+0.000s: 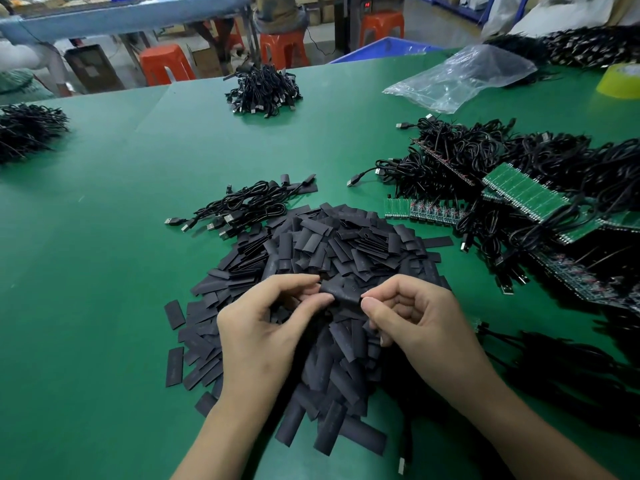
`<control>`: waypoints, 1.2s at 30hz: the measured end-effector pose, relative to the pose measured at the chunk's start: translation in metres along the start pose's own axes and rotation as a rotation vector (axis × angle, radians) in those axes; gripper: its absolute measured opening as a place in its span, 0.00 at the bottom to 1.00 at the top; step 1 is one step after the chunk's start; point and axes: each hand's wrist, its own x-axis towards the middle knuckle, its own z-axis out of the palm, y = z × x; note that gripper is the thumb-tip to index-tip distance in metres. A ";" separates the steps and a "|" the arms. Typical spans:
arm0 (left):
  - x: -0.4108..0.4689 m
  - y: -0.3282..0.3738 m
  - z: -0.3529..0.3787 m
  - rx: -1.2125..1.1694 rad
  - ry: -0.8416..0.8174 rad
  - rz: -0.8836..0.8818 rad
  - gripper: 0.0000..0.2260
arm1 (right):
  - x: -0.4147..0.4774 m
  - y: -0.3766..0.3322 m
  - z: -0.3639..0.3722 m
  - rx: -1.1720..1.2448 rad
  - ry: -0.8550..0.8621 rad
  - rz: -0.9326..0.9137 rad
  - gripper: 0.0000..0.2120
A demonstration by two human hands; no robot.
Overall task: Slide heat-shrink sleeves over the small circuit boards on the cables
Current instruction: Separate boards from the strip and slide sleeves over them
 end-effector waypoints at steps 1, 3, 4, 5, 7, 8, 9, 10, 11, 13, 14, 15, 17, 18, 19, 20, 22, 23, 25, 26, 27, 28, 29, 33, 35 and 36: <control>-0.001 0.000 0.001 -0.035 0.007 -0.038 0.08 | 0.000 0.000 0.000 0.007 0.001 0.005 0.02; -0.002 0.000 0.003 -0.115 0.012 -0.113 0.07 | 0.000 0.001 0.001 0.038 0.004 0.016 0.05; -0.002 0.000 0.003 -0.148 0.012 -0.143 0.07 | 0.000 0.000 0.001 0.056 0.003 0.023 0.06; -0.002 0.000 0.004 -0.179 0.007 -0.174 0.07 | 0.000 0.000 0.001 0.072 0.002 0.028 0.07; -0.001 0.000 0.005 -0.244 -0.019 -0.240 0.07 | -0.001 -0.001 0.002 0.088 0.008 0.027 0.07; 0.000 0.000 0.006 -0.274 -0.034 -0.267 0.07 | -0.001 -0.002 0.003 0.090 0.012 0.023 0.07; 0.000 -0.001 0.006 -0.299 -0.047 -0.283 0.07 | -0.001 -0.002 0.004 0.095 0.015 0.018 0.07; 0.001 -0.002 0.006 -0.318 -0.056 -0.290 0.07 | -0.002 -0.003 0.005 0.104 0.017 0.017 0.07; 0.001 -0.002 0.006 -0.333 -0.062 -0.289 0.07 | -0.002 -0.004 0.005 0.117 0.020 0.015 0.06; 0.001 -0.002 0.006 -0.351 -0.074 -0.272 0.07 | -0.003 -0.005 0.005 0.132 0.026 0.012 0.06; 0.001 -0.003 0.005 -0.358 -0.080 -0.261 0.07 | -0.003 -0.006 0.005 0.135 0.029 0.008 0.06; 0.001 -0.003 0.005 -0.367 -0.084 -0.254 0.07 | -0.003 -0.005 0.005 0.142 0.033 0.002 0.07; 0.002 -0.002 0.005 -0.385 -0.080 -0.248 0.07 | -0.003 -0.005 0.005 0.145 0.038 -0.008 0.08; 0.003 -0.001 0.005 -0.392 -0.077 -0.248 0.07 | -0.003 -0.006 0.006 0.143 0.039 -0.010 0.08; 0.003 0.000 0.006 -0.398 -0.074 -0.250 0.07 | -0.004 -0.006 0.006 0.141 0.040 -0.013 0.08; 0.003 0.002 0.006 -0.407 -0.070 -0.257 0.07 | -0.004 -0.006 0.006 0.140 0.040 -0.014 0.07; 0.003 0.005 0.005 -0.443 -0.053 -0.269 0.09 | -0.004 -0.007 0.006 0.148 0.036 -0.019 0.07; 0.002 0.006 0.005 -0.467 -0.051 -0.271 0.09 | -0.003 -0.008 0.006 0.171 0.033 -0.015 0.06; 0.000 0.010 0.008 -0.501 -0.077 -0.277 0.12 | -0.002 -0.008 0.005 0.265 0.029 0.015 0.05; -0.001 0.012 0.010 -0.489 -0.105 -0.280 0.14 | -0.001 -0.009 0.004 0.339 0.024 0.046 0.04; -0.003 0.014 0.013 -0.444 -0.137 -0.276 0.15 | 0.000 -0.009 0.004 0.434 0.016 0.085 0.04; -0.005 0.017 0.016 -0.362 -0.174 -0.256 0.16 | 0.001 -0.009 0.004 0.542 0.004 0.125 0.03; -0.007 0.020 0.019 -0.246 -0.218 -0.208 0.14 | 0.002 -0.009 0.003 0.650 -0.013 0.154 0.03; -0.013 0.037 0.028 0.140 -0.395 0.002 0.14 | 0.008 -0.009 -0.003 0.919 0.015 0.216 0.03; -0.015 0.045 0.031 0.211 -0.456 -0.026 0.16 | 0.011 -0.008 -0.005 0.947 0.055 0.219 0.06; -0.016 0.048 0.032 0.183 -0.489 -0.080 0.13 | 0.013 -0.008 -0.006 0.955 0.078 0.218 0.07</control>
